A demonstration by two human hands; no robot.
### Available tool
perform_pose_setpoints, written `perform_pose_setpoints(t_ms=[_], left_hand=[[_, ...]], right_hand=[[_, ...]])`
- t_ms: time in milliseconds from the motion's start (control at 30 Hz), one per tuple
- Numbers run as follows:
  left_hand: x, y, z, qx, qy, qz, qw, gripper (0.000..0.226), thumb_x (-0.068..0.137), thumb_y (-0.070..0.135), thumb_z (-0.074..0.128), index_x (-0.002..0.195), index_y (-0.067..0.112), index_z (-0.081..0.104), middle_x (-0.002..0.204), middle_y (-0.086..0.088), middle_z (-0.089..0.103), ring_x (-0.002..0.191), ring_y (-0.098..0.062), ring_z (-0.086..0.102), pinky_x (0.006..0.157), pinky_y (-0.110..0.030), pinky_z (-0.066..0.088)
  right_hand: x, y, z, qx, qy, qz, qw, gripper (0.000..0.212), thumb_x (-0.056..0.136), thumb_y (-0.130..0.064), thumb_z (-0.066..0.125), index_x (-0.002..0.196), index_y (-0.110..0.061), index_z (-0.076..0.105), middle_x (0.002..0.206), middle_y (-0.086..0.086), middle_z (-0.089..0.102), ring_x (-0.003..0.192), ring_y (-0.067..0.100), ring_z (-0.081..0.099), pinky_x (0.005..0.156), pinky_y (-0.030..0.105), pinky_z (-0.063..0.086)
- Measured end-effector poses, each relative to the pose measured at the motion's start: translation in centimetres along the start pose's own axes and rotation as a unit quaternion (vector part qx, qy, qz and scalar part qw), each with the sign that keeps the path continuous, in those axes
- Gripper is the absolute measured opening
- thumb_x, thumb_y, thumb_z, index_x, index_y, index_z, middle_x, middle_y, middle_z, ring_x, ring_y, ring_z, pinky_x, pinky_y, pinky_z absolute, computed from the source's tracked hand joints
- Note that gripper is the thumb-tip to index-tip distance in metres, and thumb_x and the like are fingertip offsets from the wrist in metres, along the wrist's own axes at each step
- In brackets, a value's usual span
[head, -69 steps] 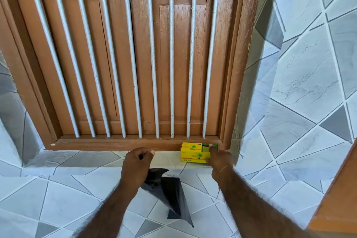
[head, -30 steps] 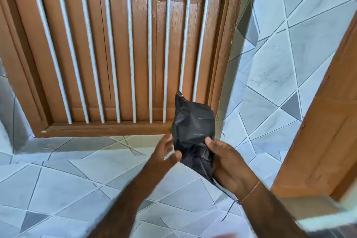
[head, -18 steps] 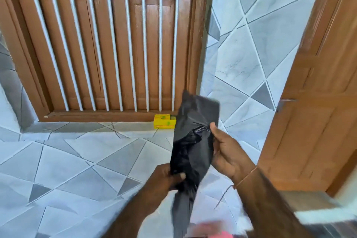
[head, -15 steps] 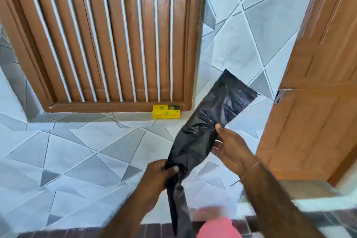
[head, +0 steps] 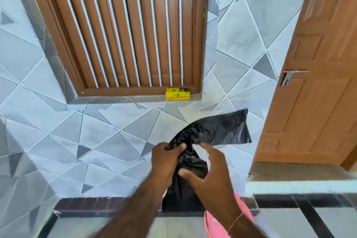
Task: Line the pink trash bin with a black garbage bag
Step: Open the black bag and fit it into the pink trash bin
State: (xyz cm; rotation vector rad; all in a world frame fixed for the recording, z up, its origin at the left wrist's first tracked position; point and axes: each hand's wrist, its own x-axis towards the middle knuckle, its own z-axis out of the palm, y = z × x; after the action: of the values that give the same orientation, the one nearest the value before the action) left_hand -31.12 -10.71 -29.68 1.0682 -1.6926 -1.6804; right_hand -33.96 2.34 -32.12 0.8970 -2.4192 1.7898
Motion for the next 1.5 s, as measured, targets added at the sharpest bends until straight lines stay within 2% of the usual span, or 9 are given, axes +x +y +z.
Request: perform_pose_setpoints(t_ms=[67, 167, 333, 467, 700, 900, 1067, 1367, 1500], left_hand=[[-1.7, 0.0, -0.9, -0.067, -0.045, -0.036, 0.996, 0.027, 0.077, 0.020, 0.080, 0.085, -0.003, 0.068, 0.085, -0.023, 0.073, 0.067, -0.029, 0.069, 0.066, -0.043, 0.060], [-4.0, -0.5, -2.8, -0.163, -0.152, -0.080, 0.971, 0.028, 0.084, 0.017, 0.073, 0.098, -0.007, 0.067, 0.098, -0.030, 0.071, 0.082, -0.036, 0.069, 0.080, -0.051, 0.059], [-8.5, -4.5, -7.1, -0.020, -0.199, -0.035, 0.979, 0.012, 0.086, 0.011, 0.069, 0.096, 0.008, 0.075, 0.096, -0.017, 0.075, 0.091, -0.035, 0.072, 0.085, -0.049, 0.058], [-11.6, -6.8, -8.8, 0.008, -0.173, -0.063, 0.983, 0.011, 0.087, 0.005, 0.065, 0.093, 0.003, 0.074, 0.085, -0.018, 0.073, 0.072, -0.030, 0.068, 0.074, -0.047, 0.061], [-14.8, -5.1, -8.7, 0.048, -0.122, 0.013, 0.991, 0.016, 0.075, 0.014, 0.080, 0.065, 0.018, 0.068, 0.063, 0.001, 0.071, 0.066, -0.024, 0.068, 0.065, -0.033, 0.058], [-16.8, -4.1, -4.6, -0.015, -0.150, -0.003, 0.988, 0.015, 0.083, 0.025, 0.075, 0.073, 0.014, 0.074, 0.066, 0.000, 0.073, 0.058, -0.017, 0.066, 0.054, -0.024, 0.051], [-17.2, -4.2, -1.5, -0.155, -0.262, -0.072, 0.950, 0.020, 0.096, 0.011, 0.057, 0.091, 0.001, 0.074, 0.076, -0.014, 0.071, 0.062, -0.018, 0.065, 0.059, -0.027, 0.053], [-15.9, -4.7, 0.1, -0.147, -0.108, -0.065, 0.981, 0.014, 0.092, 0.014, 0.064, 0.087, 0.006, 0.075, 0.069, -0.009, 0.068, 0.056, -0.016, 0.052, 0.050, -0.020, 0.046], [-15.5, -5.3, 0.7, 0.020, -0.083, 0.028, 0.996, 0.036, 0.086, 0.029, 0.071, 0.071, -0.004, 0.066, 0.055, -0.008, 0.055, 0.052, -0.019, 0.048, 0.054, -0.029, 0.041]], right_hand=[[-1.4, 0.1, 0.6, -0.027, -0.079, -0.018, 0.996, 0.063, 0.063, -0.028, 0.083, 0.119, -0.033, 0.054, 0.116, -0.023, 0.051, 0.109, -0.013, 0.046, 0.091, 0.000, 0.031], [-2.9, 0.2, 1.5, -0.006, -0.076, 0.017, 0.997, 0.019, 0.073, -0.005, 0.072, 0.082, -0.022, 0.069, 0.080, -0.011, 0.066, 0.073, -0.002, 0.058, 0.070, 0.014, 0.042], [-6.4, 1.1, 1.4, -0.032, -0.003, 0.041, 0.999, 0.025, 0.084, -0.019, 0.061, 0.064, -0.005, 0.056, 0.058, 0.008, 0.057, 0.057, 0.010, 0.044, 0.059, 0.040, 0.045], [-10.0, 0.7, 0.2, -0.060, -0.050, 0.068, 0.995, 0.038, 0.088, -0.012, 0.063, 0.053, -0.014, 0.047, 0.048, -0.007, 0.047, 0.049, 0.003, 0.039, 0.051, 0.019, 0.035], [-14.2, -1.1, -1.8, -0.125, 0.011, -0.004, 0.992, 0.017, 0.082, -0.020, 0.072, 0.091, -0.032, 0.065, 0.087, -0.011, 0.064, 0.080, 0.001, 0.058, 0.075, 0.012, 0.044], [-13.8, -3.7, -4.9, 0.068, -0.071, 0.038, 0.994, 0.040, 0.071, -0.005, 0.079, 0.100, -0.029, 0.066, 0.075, 0.002, 0.068, 0.068, 0.006, 0.064, 0.065, 0.015, 0.052], [-11.2, -0.6, -8.6, 0.149, -0.008, 0.141, 0.979, 0.014, 0.080, 0.007, 0.069, 0.088, -0.003, 0.072, 0.078, 0.021, 0.070, 0.071, 0.021, 0.065, 0.064, 0.026, 0.056], [-8.2, 2.4, -13.7, 0.373, 0.144, 0.253, 0.881, 0.021, 0.093, 0.003, 0.053, 0.076, -0.009, 0.058, 0.066, 0.006, 0.056, 0.057, 0.016, 0.052, 0.049, 0.018, 0.051], [-7.6, 2.0, -13.8, 0.433, 0.099, 0.252, 0.860, 0.024, 0.096, 0.000, 0.049, 0.075, -0.013, 0.053, 0.068, 0.007, 0.063, 0.066, 0.020, 0.059, 0.062, 0.030, 0.051]])
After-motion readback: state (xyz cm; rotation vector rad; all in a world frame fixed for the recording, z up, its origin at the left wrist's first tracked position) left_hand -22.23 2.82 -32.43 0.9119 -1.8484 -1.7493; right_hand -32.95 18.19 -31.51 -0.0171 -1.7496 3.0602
